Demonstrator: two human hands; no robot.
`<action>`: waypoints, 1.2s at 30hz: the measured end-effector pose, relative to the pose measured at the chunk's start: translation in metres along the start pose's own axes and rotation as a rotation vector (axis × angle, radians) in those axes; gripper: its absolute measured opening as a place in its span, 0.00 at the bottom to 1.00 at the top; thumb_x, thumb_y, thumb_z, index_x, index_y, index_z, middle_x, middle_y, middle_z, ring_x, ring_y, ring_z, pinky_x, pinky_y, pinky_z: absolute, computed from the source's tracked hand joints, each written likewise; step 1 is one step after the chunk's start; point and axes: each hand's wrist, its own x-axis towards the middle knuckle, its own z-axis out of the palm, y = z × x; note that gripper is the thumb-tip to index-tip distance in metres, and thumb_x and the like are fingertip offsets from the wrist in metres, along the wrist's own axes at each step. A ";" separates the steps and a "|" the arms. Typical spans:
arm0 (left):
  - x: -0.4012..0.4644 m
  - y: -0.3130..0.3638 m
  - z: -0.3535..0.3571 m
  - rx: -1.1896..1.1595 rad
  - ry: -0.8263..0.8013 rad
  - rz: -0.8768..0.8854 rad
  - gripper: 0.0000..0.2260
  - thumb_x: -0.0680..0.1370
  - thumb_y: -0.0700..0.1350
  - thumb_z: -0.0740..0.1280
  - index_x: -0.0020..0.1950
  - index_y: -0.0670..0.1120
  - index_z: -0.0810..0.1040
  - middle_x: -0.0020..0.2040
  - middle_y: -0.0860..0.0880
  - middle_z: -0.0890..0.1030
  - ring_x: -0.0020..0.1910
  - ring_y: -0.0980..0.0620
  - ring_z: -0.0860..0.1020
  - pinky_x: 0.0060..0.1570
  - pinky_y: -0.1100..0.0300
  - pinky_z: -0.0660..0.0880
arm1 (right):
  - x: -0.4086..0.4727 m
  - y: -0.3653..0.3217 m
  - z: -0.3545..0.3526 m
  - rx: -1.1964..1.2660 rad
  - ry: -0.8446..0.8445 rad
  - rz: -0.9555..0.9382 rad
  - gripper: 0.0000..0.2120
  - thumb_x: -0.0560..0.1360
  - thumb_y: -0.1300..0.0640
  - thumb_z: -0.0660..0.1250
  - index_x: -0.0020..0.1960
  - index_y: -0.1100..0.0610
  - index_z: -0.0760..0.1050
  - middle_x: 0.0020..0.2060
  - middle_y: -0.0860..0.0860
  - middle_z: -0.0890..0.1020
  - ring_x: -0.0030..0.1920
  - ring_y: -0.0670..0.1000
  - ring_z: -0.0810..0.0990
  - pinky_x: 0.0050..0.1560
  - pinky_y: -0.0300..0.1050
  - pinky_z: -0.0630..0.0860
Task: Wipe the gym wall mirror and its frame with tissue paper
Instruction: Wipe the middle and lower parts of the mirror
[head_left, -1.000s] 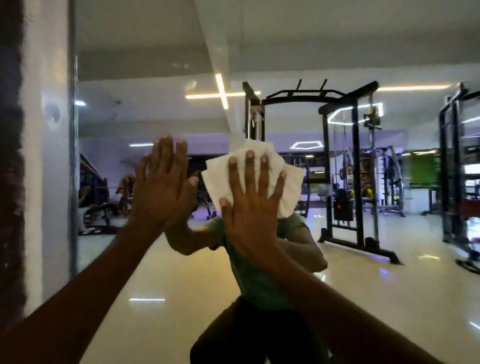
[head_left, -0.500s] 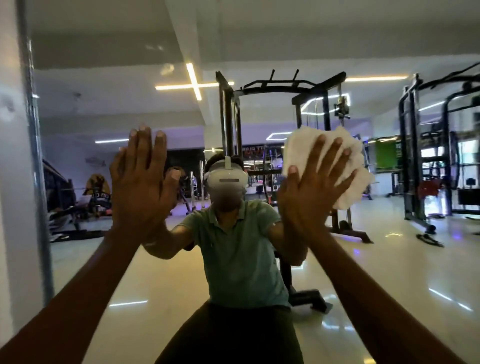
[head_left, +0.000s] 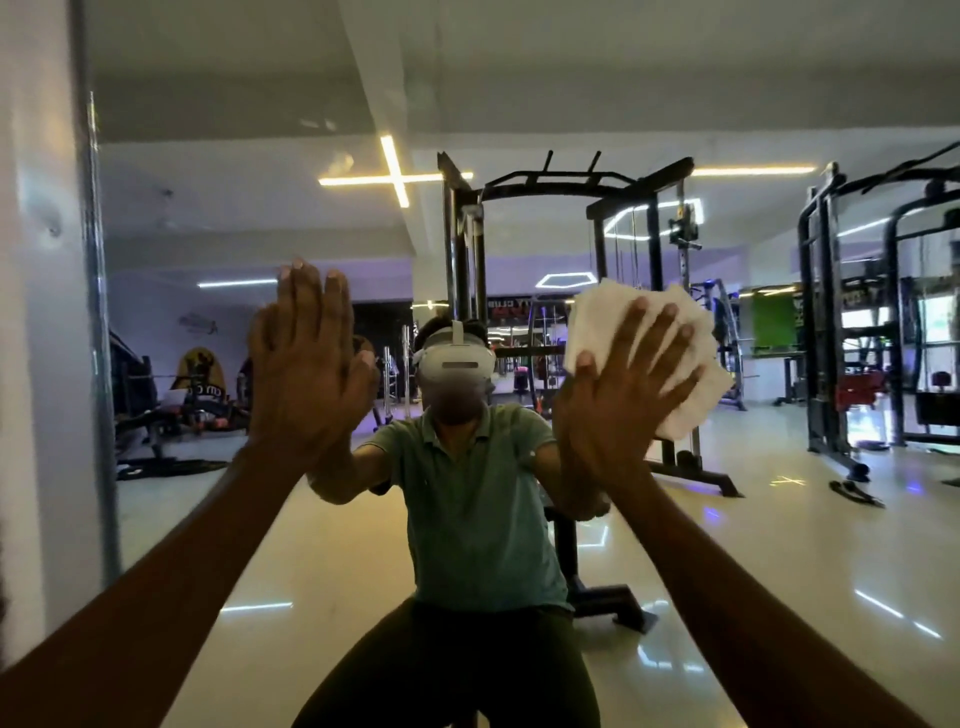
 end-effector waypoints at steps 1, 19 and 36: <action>0.005 0.007 0.000 -0.007 -0.010 0.023 0.37 0.81 0.60 0.49 0.85 0.46 0.42 0.85 0.40 0.43 0.84 0.40 0.43 0.80 0.39 0.46 | -0.011 -0.021 0.004 -0.005 -0.022 -0.061 0.37 0.84 0.40 0.50 0.86 0.55 0.43 0.85 0.60 0.44 0.84 0.65 0.42 0.79 0.74 0.43; 0.009 0.005 0.010 0.016 -0.053 0.076 0.37 0.82 0.64 0.46 0.85 0.47 0.39 0.85 0.42 0.40 0.84 0.41 0.40 0.81 0.40 0.44 | -0.056 -0.053 0.017 -0.015 -0.193 -0.565 0.37 0.84 0.38 0.50 0.86 0.54 0.43 0.84 0.59 0.43 0.84 0.64 0.40 0.79 0.74 0.40; 0.013 -0.012 -0.004 0.031 -0.078 0.005 0.40 0.80 0.67 0.42 0.85 0.41 0.43 0.84 0.41 0.41 0.84 0.43 0.41 0.79 0.50 0.38 | 0.075 -0.152 0.014 -0.006 -0.042 -0.506 0.37 0.84 0.37 0.49 0.86 0.55 0.44 0.84 0.61 0.42 0.83 0.67 0.43 0.78 0.75 0.42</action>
